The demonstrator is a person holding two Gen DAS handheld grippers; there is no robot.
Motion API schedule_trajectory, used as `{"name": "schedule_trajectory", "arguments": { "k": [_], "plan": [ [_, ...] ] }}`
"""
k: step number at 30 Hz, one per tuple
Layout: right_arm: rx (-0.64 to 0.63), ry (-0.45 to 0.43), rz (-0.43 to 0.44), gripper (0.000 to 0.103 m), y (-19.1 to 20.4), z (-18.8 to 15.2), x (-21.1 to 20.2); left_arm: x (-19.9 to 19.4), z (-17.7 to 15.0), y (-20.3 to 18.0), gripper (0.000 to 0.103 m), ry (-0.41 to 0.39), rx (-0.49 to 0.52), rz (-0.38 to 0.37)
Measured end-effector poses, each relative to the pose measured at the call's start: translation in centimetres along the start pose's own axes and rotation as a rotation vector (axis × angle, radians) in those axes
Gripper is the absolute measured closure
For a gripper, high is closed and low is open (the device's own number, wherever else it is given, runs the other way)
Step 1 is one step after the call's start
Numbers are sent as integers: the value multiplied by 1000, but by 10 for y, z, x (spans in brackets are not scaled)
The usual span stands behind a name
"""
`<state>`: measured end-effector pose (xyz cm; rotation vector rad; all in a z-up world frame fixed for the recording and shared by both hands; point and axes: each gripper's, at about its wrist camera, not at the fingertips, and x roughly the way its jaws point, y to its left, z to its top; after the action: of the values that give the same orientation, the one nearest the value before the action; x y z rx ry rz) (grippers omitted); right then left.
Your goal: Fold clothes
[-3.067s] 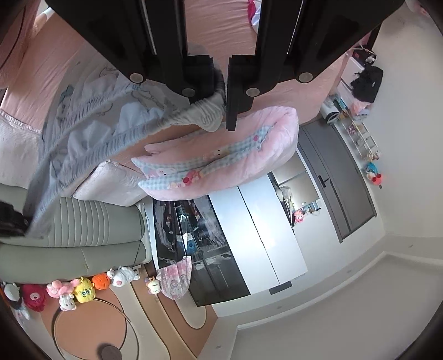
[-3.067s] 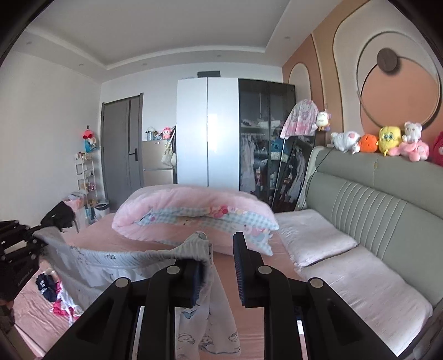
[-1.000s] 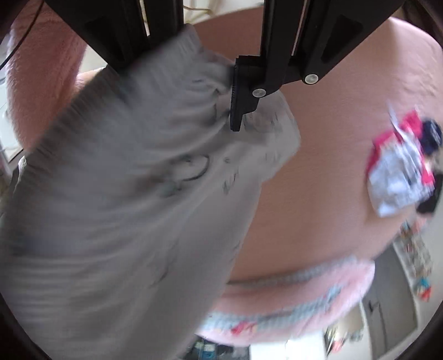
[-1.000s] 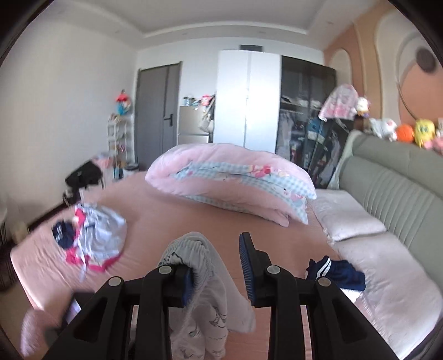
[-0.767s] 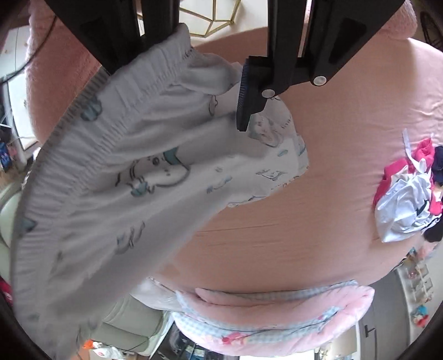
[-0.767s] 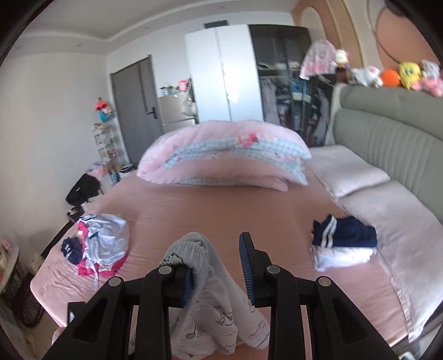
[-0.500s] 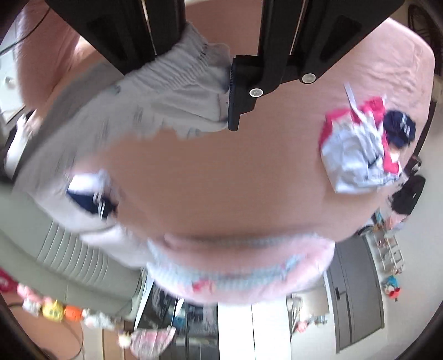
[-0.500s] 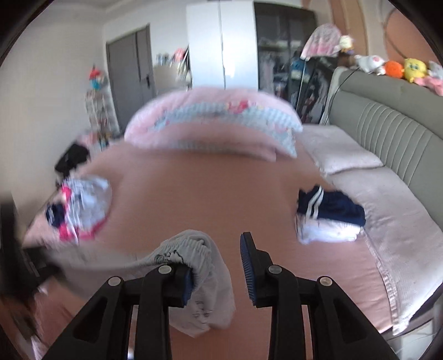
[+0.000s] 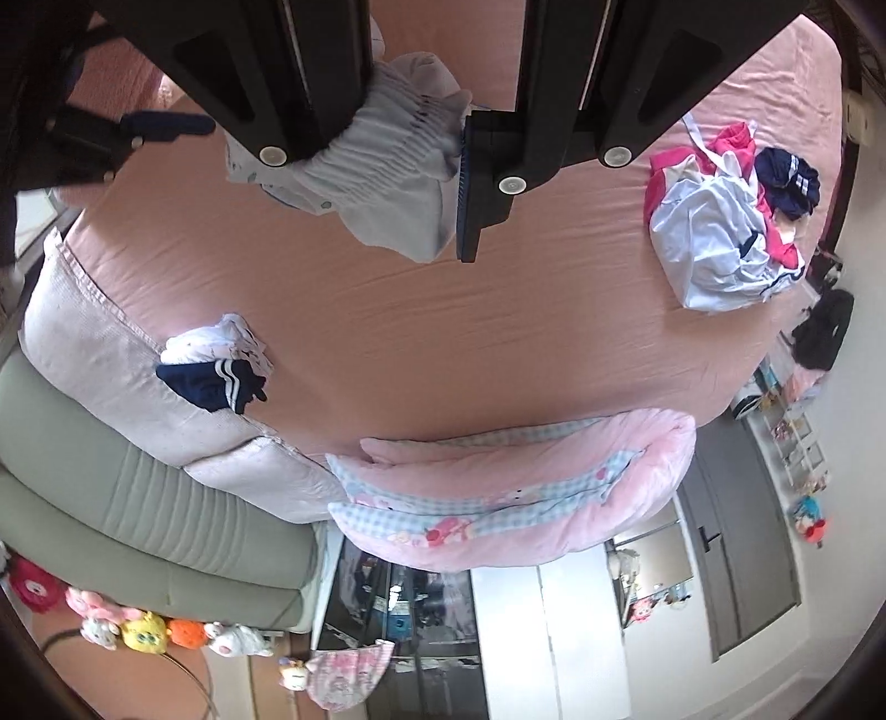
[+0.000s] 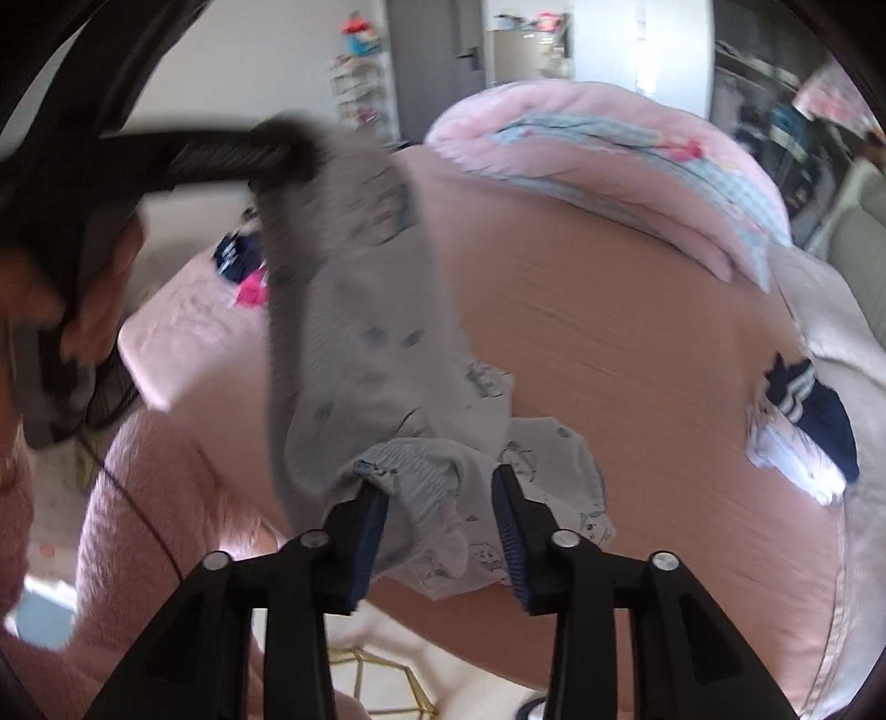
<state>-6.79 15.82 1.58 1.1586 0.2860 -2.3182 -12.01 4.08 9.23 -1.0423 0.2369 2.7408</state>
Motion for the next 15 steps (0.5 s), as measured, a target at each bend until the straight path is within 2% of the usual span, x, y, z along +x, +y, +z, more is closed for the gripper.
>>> {"name": "schedule_trajectory", "arguments": {
  "k": [5, 8, 11, 15],
  "plan": [
    [60, 126, -33, 55, -19, -22, 13, -6, 6, 11, 97, -15, -14, 13],
    [51, 115, 17, 55, -19, -29, 5, -7, 5, 7, 97, -16, -12, 5],
    [13, 90, 17, 47, -4, -23, 14, -6, 3, 1, 97, -15, -17, -10],
    [-37, 55, 16, 47, 15, -15, 26, -6, 2, -3, 97, -13, -26, -21]
  ]
}}
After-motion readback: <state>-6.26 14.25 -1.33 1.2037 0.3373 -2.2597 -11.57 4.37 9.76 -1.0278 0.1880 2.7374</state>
